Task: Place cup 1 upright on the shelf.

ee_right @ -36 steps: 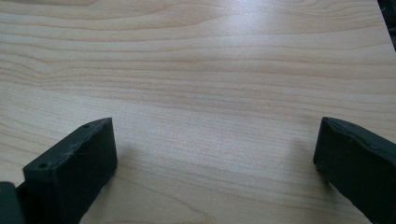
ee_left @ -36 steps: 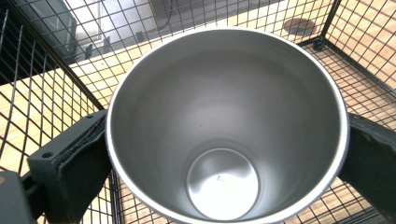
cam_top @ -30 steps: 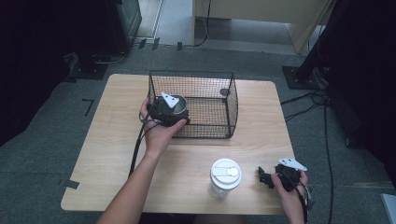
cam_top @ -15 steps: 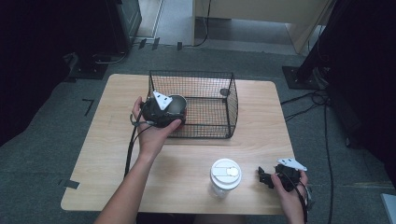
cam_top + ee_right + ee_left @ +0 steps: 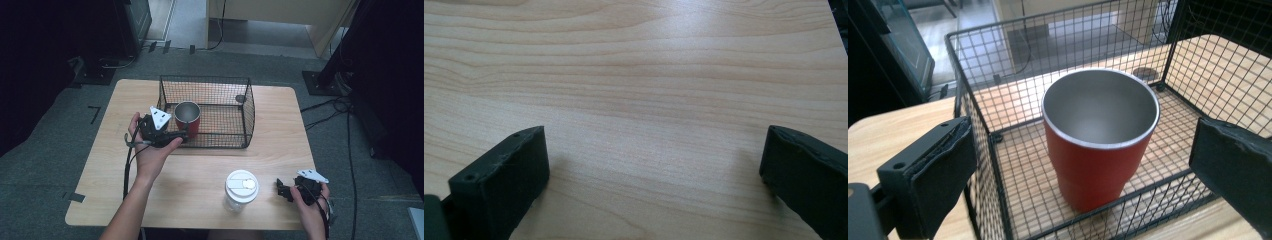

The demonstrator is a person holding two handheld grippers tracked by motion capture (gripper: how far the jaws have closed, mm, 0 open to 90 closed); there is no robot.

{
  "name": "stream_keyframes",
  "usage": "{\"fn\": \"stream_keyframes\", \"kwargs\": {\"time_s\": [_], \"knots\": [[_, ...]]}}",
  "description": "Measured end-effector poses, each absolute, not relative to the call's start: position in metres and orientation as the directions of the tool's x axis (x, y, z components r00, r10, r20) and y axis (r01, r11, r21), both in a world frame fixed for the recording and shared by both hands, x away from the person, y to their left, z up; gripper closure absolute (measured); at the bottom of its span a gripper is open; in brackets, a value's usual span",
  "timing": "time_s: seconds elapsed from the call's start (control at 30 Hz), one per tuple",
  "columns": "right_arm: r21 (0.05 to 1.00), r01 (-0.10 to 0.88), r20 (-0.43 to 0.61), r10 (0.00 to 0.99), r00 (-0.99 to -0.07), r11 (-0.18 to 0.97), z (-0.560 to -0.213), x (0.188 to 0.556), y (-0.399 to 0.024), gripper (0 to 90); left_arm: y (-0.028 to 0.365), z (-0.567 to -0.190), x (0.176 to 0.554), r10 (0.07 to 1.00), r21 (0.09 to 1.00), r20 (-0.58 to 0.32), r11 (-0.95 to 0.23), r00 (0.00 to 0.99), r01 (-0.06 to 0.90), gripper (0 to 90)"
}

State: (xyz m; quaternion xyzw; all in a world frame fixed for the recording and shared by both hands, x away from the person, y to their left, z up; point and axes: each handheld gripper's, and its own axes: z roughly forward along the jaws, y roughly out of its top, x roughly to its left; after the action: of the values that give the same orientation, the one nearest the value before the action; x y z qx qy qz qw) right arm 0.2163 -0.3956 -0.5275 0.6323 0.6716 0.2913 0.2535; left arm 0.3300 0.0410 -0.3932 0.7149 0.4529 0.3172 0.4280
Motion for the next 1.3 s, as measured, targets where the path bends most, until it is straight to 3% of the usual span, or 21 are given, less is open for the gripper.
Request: {"fn": "stream_keyframes", "kwargs": {"time_s": [1.3], "knots": [[0.713, 0.7, 0.027, 0.997, -0.073, 0.032, -0.528, 0.216, -0.396, 0.0, 0.129, -0.455, 0.28, 0.958, 0.863, -0.008, -0.137, 0.286, 0.486, 0.0]]}}
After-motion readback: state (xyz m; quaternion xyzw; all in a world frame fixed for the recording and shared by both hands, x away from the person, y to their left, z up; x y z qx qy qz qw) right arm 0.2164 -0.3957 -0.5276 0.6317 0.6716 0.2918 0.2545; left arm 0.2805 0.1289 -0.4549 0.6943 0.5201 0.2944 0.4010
